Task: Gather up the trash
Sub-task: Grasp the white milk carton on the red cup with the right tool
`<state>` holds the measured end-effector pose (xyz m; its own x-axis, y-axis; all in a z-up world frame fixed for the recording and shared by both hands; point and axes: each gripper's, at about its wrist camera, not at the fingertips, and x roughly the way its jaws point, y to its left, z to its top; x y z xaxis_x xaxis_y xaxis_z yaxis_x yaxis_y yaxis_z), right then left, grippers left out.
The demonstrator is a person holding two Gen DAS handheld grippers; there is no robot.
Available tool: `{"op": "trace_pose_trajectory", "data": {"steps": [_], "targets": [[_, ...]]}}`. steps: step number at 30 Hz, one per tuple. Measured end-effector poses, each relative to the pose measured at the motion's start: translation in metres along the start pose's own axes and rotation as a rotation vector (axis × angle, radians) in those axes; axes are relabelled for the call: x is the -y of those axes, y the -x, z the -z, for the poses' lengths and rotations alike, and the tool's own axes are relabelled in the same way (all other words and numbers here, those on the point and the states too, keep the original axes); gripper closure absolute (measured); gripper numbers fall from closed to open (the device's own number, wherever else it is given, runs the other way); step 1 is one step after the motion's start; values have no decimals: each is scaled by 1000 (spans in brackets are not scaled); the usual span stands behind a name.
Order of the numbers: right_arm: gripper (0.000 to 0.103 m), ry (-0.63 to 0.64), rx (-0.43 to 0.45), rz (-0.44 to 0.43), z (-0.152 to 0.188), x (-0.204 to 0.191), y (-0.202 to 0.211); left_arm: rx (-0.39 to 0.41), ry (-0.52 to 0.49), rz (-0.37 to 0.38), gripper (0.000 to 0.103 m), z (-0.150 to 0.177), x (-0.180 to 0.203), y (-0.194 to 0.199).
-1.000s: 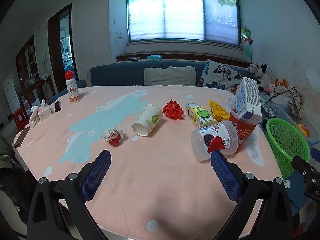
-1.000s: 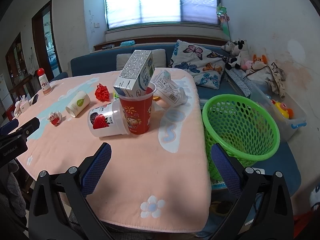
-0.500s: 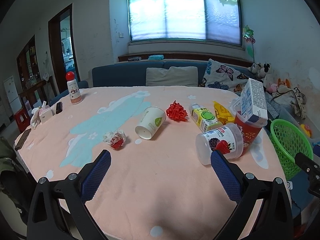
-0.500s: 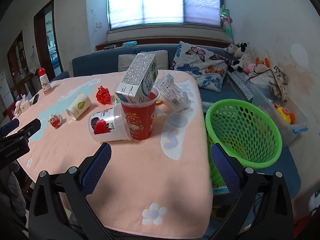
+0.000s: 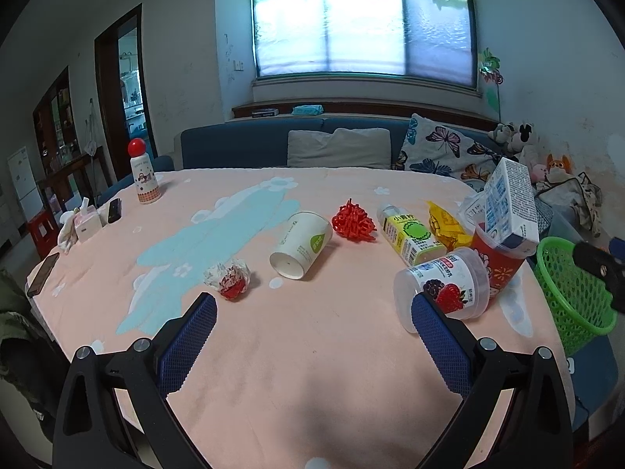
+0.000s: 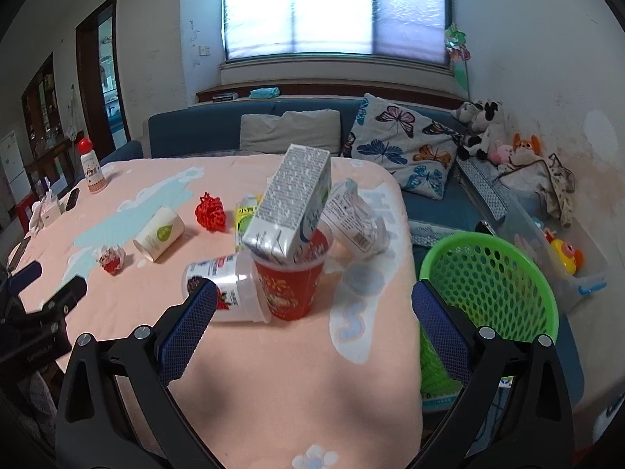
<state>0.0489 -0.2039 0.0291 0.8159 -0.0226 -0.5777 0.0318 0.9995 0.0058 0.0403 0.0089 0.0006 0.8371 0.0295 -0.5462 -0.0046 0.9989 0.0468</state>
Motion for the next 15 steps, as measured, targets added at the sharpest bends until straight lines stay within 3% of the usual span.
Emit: {"op": "trace_pose_trajectory", "data": {"steps": [15], "targets": [[23, -89, -89, -51, -57, 0, -68, -29, 3, 5, 6, -4, -15, -27]]}}
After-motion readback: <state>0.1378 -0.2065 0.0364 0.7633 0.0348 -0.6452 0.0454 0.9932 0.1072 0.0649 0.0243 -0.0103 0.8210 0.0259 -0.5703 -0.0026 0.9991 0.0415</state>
